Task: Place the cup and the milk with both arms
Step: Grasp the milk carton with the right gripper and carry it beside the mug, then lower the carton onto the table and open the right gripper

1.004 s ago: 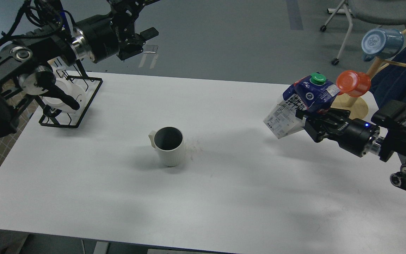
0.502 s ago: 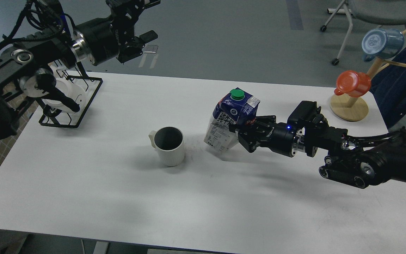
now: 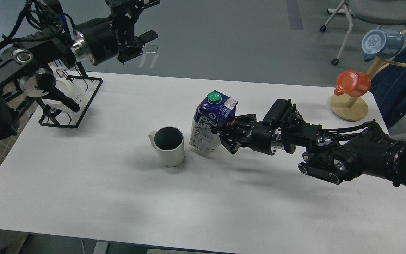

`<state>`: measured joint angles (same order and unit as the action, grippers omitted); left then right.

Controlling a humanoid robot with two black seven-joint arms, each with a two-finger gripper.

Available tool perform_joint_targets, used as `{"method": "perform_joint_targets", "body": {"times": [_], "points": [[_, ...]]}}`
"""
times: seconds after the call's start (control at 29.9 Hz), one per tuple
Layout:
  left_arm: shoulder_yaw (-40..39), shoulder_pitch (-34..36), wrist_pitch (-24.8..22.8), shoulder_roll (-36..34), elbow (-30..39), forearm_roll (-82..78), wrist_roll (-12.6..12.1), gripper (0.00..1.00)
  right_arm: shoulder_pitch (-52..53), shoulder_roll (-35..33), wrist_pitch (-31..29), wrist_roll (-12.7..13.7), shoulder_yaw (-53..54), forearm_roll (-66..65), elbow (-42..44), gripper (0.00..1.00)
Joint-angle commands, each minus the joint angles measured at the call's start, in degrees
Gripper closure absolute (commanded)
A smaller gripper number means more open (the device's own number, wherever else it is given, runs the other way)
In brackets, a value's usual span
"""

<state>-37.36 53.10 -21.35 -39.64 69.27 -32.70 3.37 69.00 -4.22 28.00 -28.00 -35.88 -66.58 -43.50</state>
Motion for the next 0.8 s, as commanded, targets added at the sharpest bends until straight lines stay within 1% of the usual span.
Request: {"method": "perform_joint_targets", "body": {"times": [0.0,0.03,0.1,0.17,0.2,0.23,0.27,0.3,0.4,0.43,0.6,0.64,0.77], "points": [[-0.08,-0.19,0.0,-0.09,0.07,0.01,-0.03,0.05,-0.18,0.53,0.0,0.0,-0.07,0.13,0.7,1.0],[-0.08,-0.19,0.0,-0.09,-0.01,0.01,-0.03,0.05,-0.18,0.53,0.0,0.0,-0.07,0.13,0.7,0.91],[-0.08,-0.19,0.0,-0.09,-0.01,0.01,-0.03,0.05,-0.18,0.53,0.0,0.0,-0.07,0.13,0.7,0.86],[-0.08,-0.19,0.0,-0.09,-0.01,0.01,-0.03,0.05,-0.27,0.44,0.0,0.0,-0.07,0.13,0.7,0.75],[0.0,-0.19,0.0,-0.09,-0.01,0.01,-0.03,0.05,-0.45,0.44,0.0,0.0,-0.07,0.13,0.7,0.64],[0.01,-0.28,0.0,-0.09,-0.01,0.01,-0.03,0.05,-0.54,0.44,0.0,0.0,-0.07,0.13,0.7,0.55],[0.01,-0.2,0.0,-0.09,0.07,0.01,-0.03,0.05,-0.54,0.35,0.0,0.0,-0.07,0.13,0.7,0.5],[0.01,-0.19,0.0,-0.09,-0.01,0.01,-0.03,0.05,-0.62,0.26,0.0,0.0,-0.07,0.13,0.7,0.38],[-0.08,-0.19,0.0,-0.09,-0.01,0.01,-0.03,0.05,-0.8,0.17,0.0,0.0,-0.07,0.13,0.7,0.29],[0.0,-0.19,0.0,-0.09,-0.01,0.01,-0.03,0.05,-0.8,0.09,0.0,0.0,-0.07,0.13,0.7,0.23],[-0.17,-0.19,0.0,-0.09,-0.01,0.01,-0.03,0.05,-0.97,0.09,0.0,0.0,-0.07,0.22,0.7,0.1],[-0.17,-0.19,0.0,-0.09,-0.01,0.01,-0.03,0.05,-0.98,0.09,0.0,0.0,-0.07,0.22,0.7,0.09],[-0.17,-0.19,0.0,-0.09,-0.01,0.01,-0.03,0.05,-0.98,0.0,0.0,0.0,-0.07,0.22,0.52,0.08]]}}
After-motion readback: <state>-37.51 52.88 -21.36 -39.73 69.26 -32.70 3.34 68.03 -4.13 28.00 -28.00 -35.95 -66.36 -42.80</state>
